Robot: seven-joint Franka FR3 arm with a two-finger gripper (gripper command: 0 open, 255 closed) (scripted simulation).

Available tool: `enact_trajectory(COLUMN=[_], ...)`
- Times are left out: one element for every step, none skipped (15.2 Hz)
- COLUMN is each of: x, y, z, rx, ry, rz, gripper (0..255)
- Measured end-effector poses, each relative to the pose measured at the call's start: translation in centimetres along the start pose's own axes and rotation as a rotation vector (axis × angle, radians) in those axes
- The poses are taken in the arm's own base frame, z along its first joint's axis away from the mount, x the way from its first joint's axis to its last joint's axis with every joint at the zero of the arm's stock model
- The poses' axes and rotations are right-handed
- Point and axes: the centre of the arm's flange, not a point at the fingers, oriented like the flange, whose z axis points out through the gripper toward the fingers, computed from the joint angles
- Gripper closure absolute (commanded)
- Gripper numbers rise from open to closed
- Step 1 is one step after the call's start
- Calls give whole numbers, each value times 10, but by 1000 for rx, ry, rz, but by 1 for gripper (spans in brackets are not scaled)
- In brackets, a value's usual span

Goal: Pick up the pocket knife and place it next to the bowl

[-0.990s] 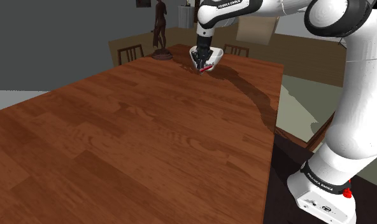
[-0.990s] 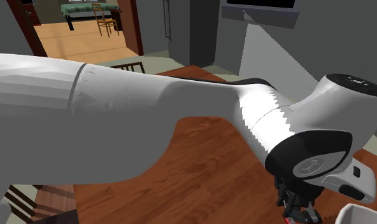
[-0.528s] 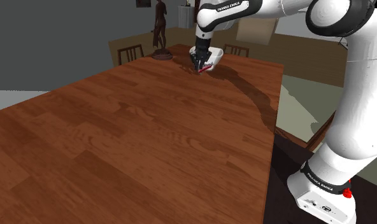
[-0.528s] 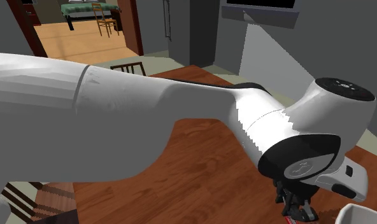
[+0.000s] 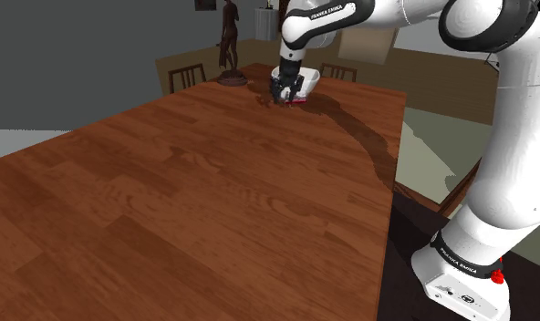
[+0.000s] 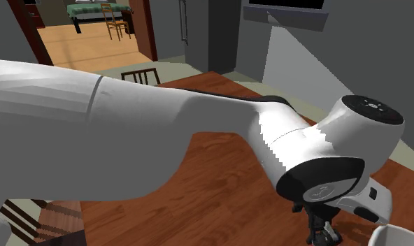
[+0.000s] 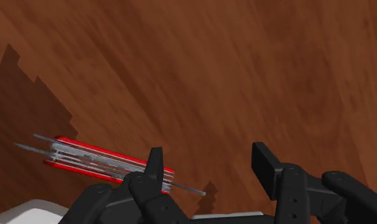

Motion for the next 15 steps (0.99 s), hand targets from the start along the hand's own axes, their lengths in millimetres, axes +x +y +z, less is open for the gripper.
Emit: enact_trajectory(x=[-6,-9,-12,-5,1,4,6,6,6,6,7,7,7,7,7], y=[1,11,16,21,24,25,24,24,23,23,22,23,22,22,22], z=[8,19,26,33,30,22,12,1,-5,-8,-9,-10,-11,-11,-11], rx=[30,0,-29,-44,-52,-57,-59,-60,-61,-61,-61,-61,-61,-61,-61], ry=[-26,-41,-48,-50,-52,-52,-53,-53,-52,-52,-53,-53,-53,-53,-53], rz=[21,19,11,5,3,2,1,1,1,1,1,0,1,0,0], gripper=[0,0,0,0,0,0,0,0,0,0,0,0,0,0,0])
